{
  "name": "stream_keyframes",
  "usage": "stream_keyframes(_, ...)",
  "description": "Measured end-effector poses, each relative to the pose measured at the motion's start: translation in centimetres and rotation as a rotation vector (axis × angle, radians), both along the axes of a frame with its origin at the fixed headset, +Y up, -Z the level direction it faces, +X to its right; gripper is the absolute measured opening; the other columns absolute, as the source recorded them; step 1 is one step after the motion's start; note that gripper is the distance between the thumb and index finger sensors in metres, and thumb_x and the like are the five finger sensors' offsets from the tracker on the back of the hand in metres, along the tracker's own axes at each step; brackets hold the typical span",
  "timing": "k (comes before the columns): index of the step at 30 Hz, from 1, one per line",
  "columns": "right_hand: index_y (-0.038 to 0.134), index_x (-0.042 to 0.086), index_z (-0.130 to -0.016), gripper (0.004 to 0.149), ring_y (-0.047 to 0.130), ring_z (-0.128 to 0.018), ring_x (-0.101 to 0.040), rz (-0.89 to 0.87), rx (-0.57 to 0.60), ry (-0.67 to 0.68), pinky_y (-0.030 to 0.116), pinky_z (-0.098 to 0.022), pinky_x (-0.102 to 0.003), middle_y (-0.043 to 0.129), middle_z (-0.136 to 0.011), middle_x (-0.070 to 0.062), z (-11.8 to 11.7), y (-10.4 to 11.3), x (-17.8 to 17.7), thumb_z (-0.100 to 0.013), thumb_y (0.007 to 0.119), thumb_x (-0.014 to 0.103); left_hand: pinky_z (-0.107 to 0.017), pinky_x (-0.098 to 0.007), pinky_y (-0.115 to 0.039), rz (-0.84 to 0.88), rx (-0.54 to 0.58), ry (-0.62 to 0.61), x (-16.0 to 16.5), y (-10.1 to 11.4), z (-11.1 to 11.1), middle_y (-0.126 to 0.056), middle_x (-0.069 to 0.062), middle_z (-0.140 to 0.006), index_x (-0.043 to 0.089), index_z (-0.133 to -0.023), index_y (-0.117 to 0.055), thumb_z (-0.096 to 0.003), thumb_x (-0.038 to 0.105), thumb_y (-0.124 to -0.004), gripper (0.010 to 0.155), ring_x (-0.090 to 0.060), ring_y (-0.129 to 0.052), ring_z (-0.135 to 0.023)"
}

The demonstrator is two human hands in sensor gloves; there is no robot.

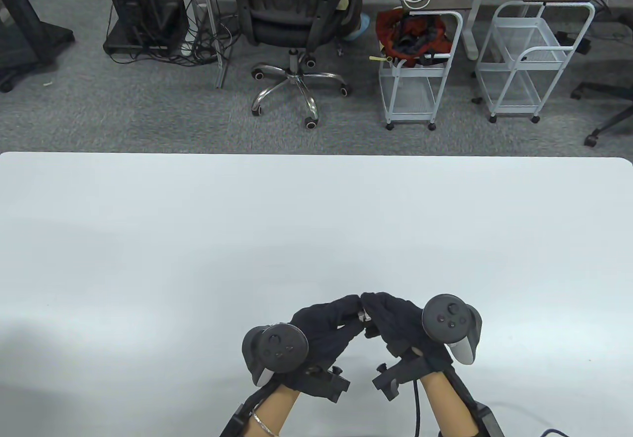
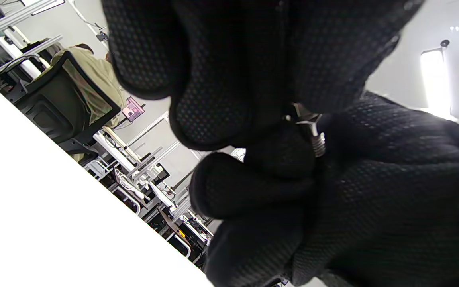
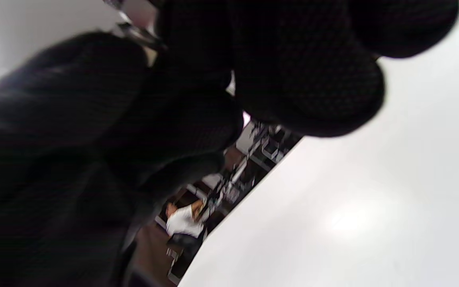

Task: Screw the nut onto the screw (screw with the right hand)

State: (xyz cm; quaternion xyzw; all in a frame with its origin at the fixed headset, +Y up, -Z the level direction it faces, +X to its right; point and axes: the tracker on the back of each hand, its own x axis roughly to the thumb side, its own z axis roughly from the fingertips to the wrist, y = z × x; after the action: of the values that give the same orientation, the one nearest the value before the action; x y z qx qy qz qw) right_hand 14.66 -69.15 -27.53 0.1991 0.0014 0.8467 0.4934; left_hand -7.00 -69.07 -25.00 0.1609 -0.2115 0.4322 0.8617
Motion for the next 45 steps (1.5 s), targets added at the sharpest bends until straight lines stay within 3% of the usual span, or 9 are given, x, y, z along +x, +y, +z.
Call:
stream_keyframes(3, 0.071, -0.006, -0.082, 0.051, 0.095, -0.059, -0.043, 0.013, -0.118, 0.159, 0.070, -0.047, -0.059, 0.082, -0.081, -0.035, -0.12, 0.06, -0.17, -0.061, 0.066, 0.040, -0.050, -0.032, -0.088, 0.000, 0.000, 0.022, -0.25, -0.01, -0.10, -0.108, 0.009, -0.069, 0.025, -0.081, -0.089, -0.0424, 0.042, -0.087, 0.042, -0.009, -0.109, -0.054)
stream_keyframes(9, 0.085, 0.001, -0.061, 0.049, 0.104, -0.033, -0.031, -0.008, 0.016, -0.045, 0.079, -0.033, -0.052, 0.098, -0.056, -0.025, -0.18, -0.51, -0.28, -0.062, 0.057, 0.041, -0.050, -0.031, -0.089, 0.011, -0.022, 0.001, -0.12, -0.26, -0.26, -0.108, 0.009, -0.067, 0.025, -0.080, -0.090, -0.0420, 0.042, -0.087, 0.042, -0.008, -0.109, -0.053)
stream_keyframes(14, 0.070, -0.005, -0.082, 0.050, 0.094, -0.060, -0.042, 0.006, -0.114, 0.154, 0.070, -0.048, -0.059, 0.081, -0.081, -0.034, -0.37, -0.36, -0.41, -0.062, 0.065, 0.041, -0.050, -0.032, -0.089, 0.009, -0.018, 0.025, -0.44, -0.17, -0.35, -0.108, 0.008, -0.069, 0.026, -0.080, -0.090, -0.0422, 0.041, -0.087, 0.041, -0.009, -0.109, -0.054)
stream_keyframes(19, 0.086, 0.002, -0.058, 0.049, 0.104, -0.030, -0.031, -0.026, 0.035, -0.063, 0.079, -0.031, -0.051, 0.099, -0.054, -0.024, -0.14, -0.36, -0.15, -0.061, 0.058, 0.041, -0.050, -0.032, -0.089, 0.037, -0.033, -0.010, -0.01, -0.26, -0.22, -0.108, 0.009, -0.067, 0.025, -0.080, -0.090, -0.0420, 0.042, -0.087, 0.041, -0.009, -0.109, -0.053)
stream_keyframes(24, 0.072, -0.005, -0.080, 0.051, 0.095, -0.058, -0.042, 0.006, -0.105, 0.142, 0.071, -0.046, -0.059, 0.083, -0.079, -0.035, -0.10, -0.13, -0.32, -0.061, 0.065, 0.042, -0.050, -0.032, -0.089, 0.007, -0.007, 0.025, -0.29, -0.12, -0.18, -0.108, 0.008, -0.068, 0.025, -0.080, -0.090, -0.0424, 0.040, -0.087, 0.041, -0.009, -0.109, -0.054)
stream_keyframes(30, 0.086, 0.001, -0.060, 0.051, 0.104, -0.033, -0.032, 0.045, 0.017, -0.083, 0.079, -0.033, -0.052, 0.099, -0.056, -0.025, 0.16, -0.08, -0.19, -0.061, 0.057, 0.044, -0.050, -0.031, -0.089, 0.007, -0.023, -0.007, 0.12, -0.44, -0.24, -0.108, 0.009, -0.068, 0.026, -0.080, -0.090, -0.0422, 0.041, -0.087, 0.041, -0.008, -0.110, -0.053)
stream_keyframes(35, 0.072, -0.006, -0.081, 0.050, 0.095, -0.059, -0.043, 0.011, -0.129, 0.153, 0.070, -0.047, -0.059, 0.082, -0.080, -0.035, -0.29, -0.29, -0.24, -0.061, 0.066, 0.040, -0.050, -0.032, -0.089, 0.012, -0.031, 0.028, -0.21, -0.43, -0.35, -0.108, 0.008, -0.068, 0.025, -0.080, -0.090, -0.0426, 0.040, -0.087, 0.041, -0.009, -0.109, -0.054)
stream_keyframes(41, 0.086, 0.002, -0.059, 0.049, 0.104, -0.031, -0.030, -0.001, 0.028, -0.067, 0.079, -0.032, -0.051, 0.099, -0.054, -0.023, -0.10, -0.49, -0.23, -0.061, 0.057, 0.042, -0.051, -0.032, -0.088, 0.033, -0.040, -0.002, -0.06, -0.55, -0.36, -0.108, 0.009, -0.068, 0.026, -0.080, -0.090, -0.0422, 0.041, -0.087, 0.041, -0.009, -0.109, -0.054)
stream_keyframes(45, 0.073, -0.006, -0.081, 0.051, 0.096, -0.058, -0.043, 0.006, -0.115, 0.152, 0.071, -0.046, -0.059, 0.083, -0.079, -0.036, -0.24, -0.18, -0.36, -0.061, 0.067, 0.040, -0.050, -0.032, -0.089, 0.019, -0.027, 0.027, -0.36, -0.38, -0.35, -0.108, 0.009, -0.069, 0.026, -0.080, -0.090, -0.0425, 0.040, -0.087, 0.041, -0.009, -0.109, -0.054)
